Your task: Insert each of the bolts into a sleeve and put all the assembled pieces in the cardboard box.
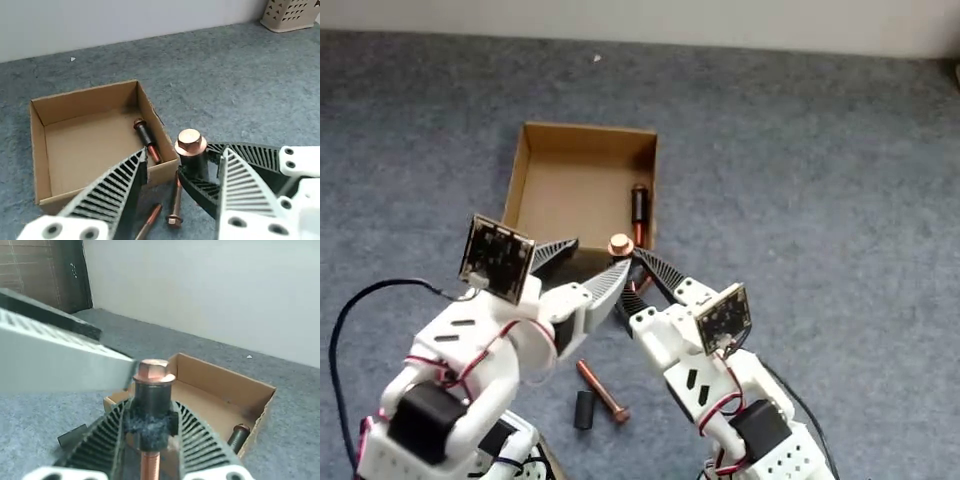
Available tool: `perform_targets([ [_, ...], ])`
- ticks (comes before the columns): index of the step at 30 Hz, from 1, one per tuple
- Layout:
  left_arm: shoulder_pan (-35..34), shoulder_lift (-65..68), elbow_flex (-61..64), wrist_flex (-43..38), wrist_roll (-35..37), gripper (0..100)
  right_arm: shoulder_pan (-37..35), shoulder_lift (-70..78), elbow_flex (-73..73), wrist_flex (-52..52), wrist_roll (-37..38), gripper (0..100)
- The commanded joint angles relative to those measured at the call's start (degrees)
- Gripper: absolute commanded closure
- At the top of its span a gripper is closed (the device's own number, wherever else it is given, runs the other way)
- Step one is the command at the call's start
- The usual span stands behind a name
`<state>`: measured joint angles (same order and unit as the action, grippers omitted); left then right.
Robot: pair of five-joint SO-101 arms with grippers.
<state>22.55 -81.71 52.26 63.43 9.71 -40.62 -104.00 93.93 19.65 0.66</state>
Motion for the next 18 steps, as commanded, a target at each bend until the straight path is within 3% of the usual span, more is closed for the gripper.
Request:
perform_targets([
  [1, -2.68, -0.48, -5.67, 3.69, -4.4, 78, 1.8, -0.75, -3.65, -0.66, 0.18, 99.5],
  [8, -19.21, -0.48, 0.4, 3.6, -9.32, 86, 9.27, -0.66, -3.91, 12.26, -5.1, 99.5],
  [15, -32.84, -0.48, 14.73, 3.16, -9.32, 91, 9.63, 0.04, -4.09, 17.89, -5.1, 99.5],
  [18, -36.88, -0.48, 21.23, -1.76, -9.41, 91, 9.54, 5.49, -8.48, 16.84, -5.01, 99.5],
])
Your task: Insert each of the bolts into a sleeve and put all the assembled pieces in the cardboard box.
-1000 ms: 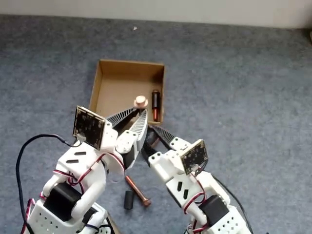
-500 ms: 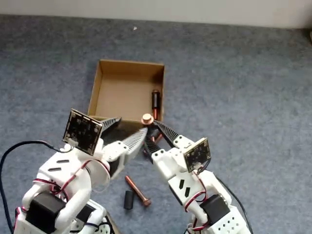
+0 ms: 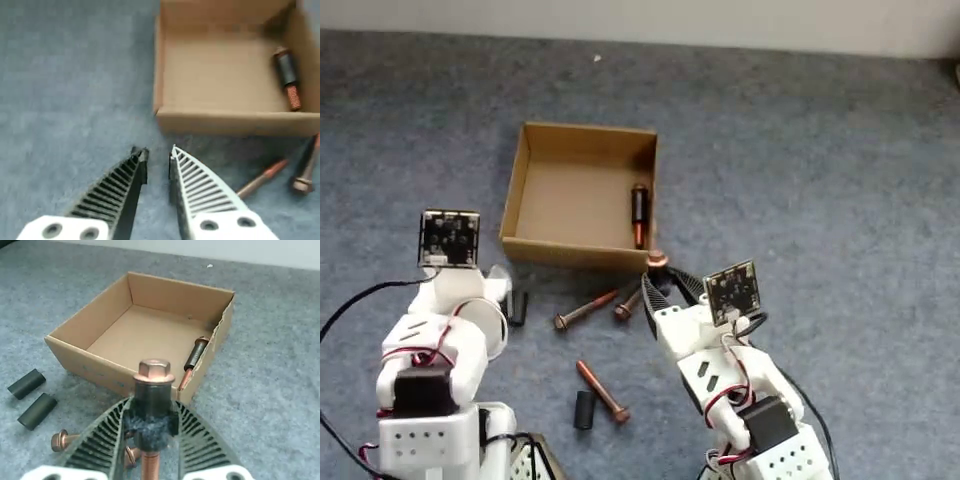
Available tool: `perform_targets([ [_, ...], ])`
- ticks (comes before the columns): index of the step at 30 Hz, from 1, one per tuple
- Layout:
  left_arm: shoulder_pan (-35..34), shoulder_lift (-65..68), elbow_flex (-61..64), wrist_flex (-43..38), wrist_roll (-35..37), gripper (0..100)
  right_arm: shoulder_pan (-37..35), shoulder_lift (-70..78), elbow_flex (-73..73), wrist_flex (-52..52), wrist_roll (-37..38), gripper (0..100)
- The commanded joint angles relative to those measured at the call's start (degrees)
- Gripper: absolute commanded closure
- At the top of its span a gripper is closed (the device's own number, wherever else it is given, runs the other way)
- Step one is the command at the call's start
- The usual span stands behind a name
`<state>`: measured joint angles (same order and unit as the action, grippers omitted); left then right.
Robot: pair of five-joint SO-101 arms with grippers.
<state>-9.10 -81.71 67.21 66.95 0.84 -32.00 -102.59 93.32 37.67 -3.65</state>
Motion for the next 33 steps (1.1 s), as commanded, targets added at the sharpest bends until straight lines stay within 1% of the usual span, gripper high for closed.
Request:
perform_targets([
  [1, -6.64, -0.48, 8.4, -7.38, -0.53, 91, 0.84, 7.25, -9.89, -1.71, -0.7, 99.5],
  [3, -8.57, -0.48, 12.62, -12.13, -0.53, 91, 0.84, 15.6, -14.9, -3.91, -0.7, 99.5],
  [6, -9.63, -0.48, 17.45, -18.46, -0.44, 91, 0.75, 29.23, -22.2, -8.4, -0.7, 99.5],
  [9, -9.71, -0.48, 20.0, -21.98, -0.44, 91, 0.75, 42.42, -28.35, -16.04, -0.7, 99.5],
  [16, -9.71, -0.48, 20.62, -22.15, -0.44, 91, 0.75, 70.9, -39.87, -35.3, -0.79, 99.5],
  [20, -9.71, -0.48, 20.62, -22.15, -0.44, 91, 0.75, 84.35, -46.99, -39.08, -1.14, 99.2],
  [22, -9.71, -0.48, 20.53, -22.15, -0.44, 91, 0.75, 89.45, -50.33, -38.99, -1.14, 95.6],
  [25, -9.71, -0.48, 20.35, -22.15, -0.44, 91, 0.75, 93.58, -53.49, -38.99, -1.14, 85.2],
  [27, -9.71, -0.48, 20.26, -22.24, -0.44, 91, 0.66, 93.41, -54.11, -38.99, -0.97, 80.7],
  [30, -9.89, -0.48, 20.09, -22.24, -0.44, 91, 0.66, 88.48, -53.41, -38.37, -0.88, 80.4],
  [33, -12.79, -0.48, 19.82, -22.42, -0.44, 91, 0.57, 79.69, -50.24, -31.25, -1.05, 80.4],
])
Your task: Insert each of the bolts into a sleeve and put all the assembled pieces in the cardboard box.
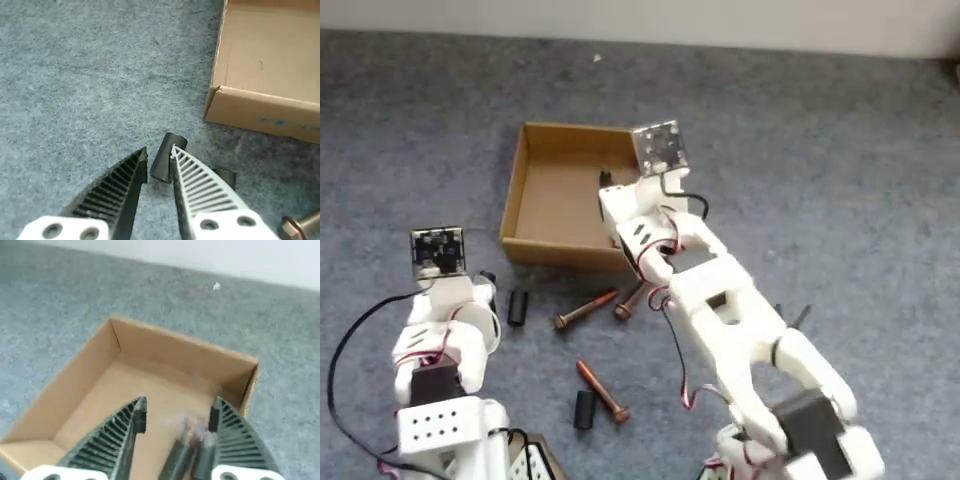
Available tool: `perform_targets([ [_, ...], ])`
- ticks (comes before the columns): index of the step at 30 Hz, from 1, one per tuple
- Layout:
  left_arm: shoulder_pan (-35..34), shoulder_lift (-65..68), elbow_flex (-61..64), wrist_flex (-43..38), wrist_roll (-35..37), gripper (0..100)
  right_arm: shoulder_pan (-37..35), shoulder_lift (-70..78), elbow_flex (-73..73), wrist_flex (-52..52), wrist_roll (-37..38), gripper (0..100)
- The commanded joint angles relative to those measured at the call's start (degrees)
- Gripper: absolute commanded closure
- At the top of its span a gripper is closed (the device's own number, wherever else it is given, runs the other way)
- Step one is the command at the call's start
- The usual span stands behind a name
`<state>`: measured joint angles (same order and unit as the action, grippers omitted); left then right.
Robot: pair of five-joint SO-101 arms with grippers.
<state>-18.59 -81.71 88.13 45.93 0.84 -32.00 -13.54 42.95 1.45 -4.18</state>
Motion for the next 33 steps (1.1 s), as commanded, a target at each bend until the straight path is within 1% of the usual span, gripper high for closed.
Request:
perform_targets([
  [1, -4.44, -0.48, -1.54, -1.41, -0.44, 91, -0.04, -12.44, 0.75, 8.31, -0.62, 80.4],
  [3, -6.73, -0.48, -2.07, -1.41, -0.18, 91, -1.89, -18.15, 1.63, 16.22, -0.62, 80.4],
  [6, -9.1, -0.48, -2.15, -1.41, -0.09, 91, -6.55, -24.04, 1.89, 30.2, -0.62, 80.4],
  [10, -10.77, -0.48, -2.68, -1.41, -0.09, 91, -11.74, -25.98, 1.89, 46.55, -1.67, 80.4],
  [13, -12.09, -0.48, -2.68, -1.41, -0.09, 91, -14.46, -25.89, 1.89, 55.16, -8.62, 80.4],
  [17, -12.44, -0.48, -2.68, -1.41, -0.09, 91, -19.21, -25.8, 1.89, 62.9, -16.09, 80.4],
  [20, -12.35, -0.48, -2.68, -1.41, -0.09, 91, -23.6, -25.89, 1.89, 65.8, -21.54, 80.4],
  [23, -12.35, -0.48, -2.68, -1.41, -0.09, 91, -29.23, -25.8, 1.89, 66.42, -26.37, 80.9],
  [27, -12.35, -0.48, -2.68, -1.41, -0.09, 91, -35.82, -25.71, 3.47, 65.71, -29.8, 86.8],
  [30, -12.35, -0.48, -2.68, -1.41, -0.09, 91, -38.99, -25.71, 7.6, 60.26, -29.89, 90.3],
  [33, -12.35, -0.48, -2.68, -1.41, -0.09, 91, -41.01, -25.71, 13.76, 51.56, -29.89, 90.4],
])
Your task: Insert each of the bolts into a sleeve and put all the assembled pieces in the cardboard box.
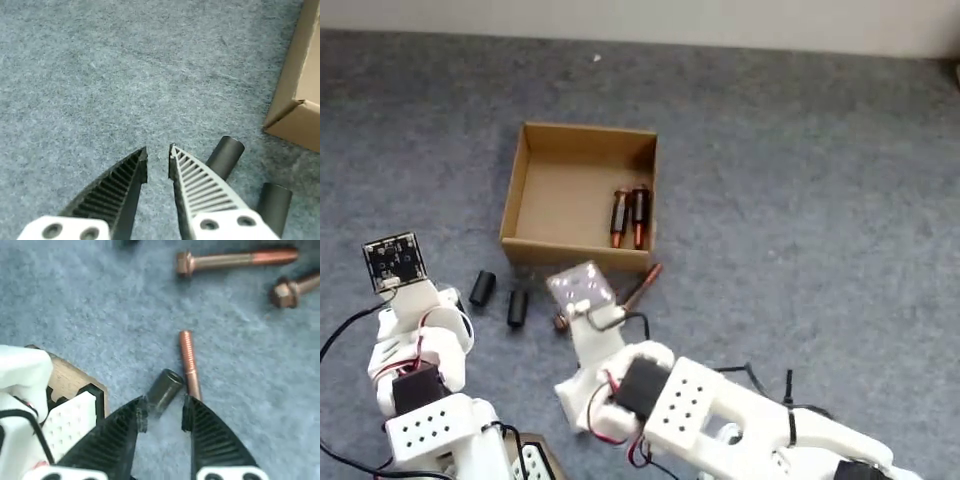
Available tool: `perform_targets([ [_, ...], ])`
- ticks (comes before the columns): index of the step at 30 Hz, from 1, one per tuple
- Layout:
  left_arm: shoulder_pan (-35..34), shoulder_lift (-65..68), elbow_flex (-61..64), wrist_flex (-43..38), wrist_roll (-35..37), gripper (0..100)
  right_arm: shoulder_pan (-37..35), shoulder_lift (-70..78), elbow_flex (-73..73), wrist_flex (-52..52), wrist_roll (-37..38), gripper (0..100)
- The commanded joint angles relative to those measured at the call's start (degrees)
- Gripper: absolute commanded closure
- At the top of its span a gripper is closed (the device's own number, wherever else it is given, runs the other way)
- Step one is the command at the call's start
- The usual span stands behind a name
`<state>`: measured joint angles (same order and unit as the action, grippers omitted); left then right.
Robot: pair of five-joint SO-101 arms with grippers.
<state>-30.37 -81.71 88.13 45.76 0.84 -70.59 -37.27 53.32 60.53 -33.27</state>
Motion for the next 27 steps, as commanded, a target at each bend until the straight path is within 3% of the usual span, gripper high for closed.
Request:
perform_targets([
  [1, -0.57, -0.48, -2.68, -1.23, -0.09, 91, -3.21, -1.89, 5.05, -9.71, -0.79, 90.4],
  [20, -0.4, -0.48, -2.51, -1.23, -0.09, 91, -5.67, -1.71, 8.31, -13.67, -3.6, 90.2],
  [27, -0.31, -0.48, -2.51, -1.23, -0.09, 91, -5.67, 10.15, -4.26, -5.41, -7.03, 85.3],
])
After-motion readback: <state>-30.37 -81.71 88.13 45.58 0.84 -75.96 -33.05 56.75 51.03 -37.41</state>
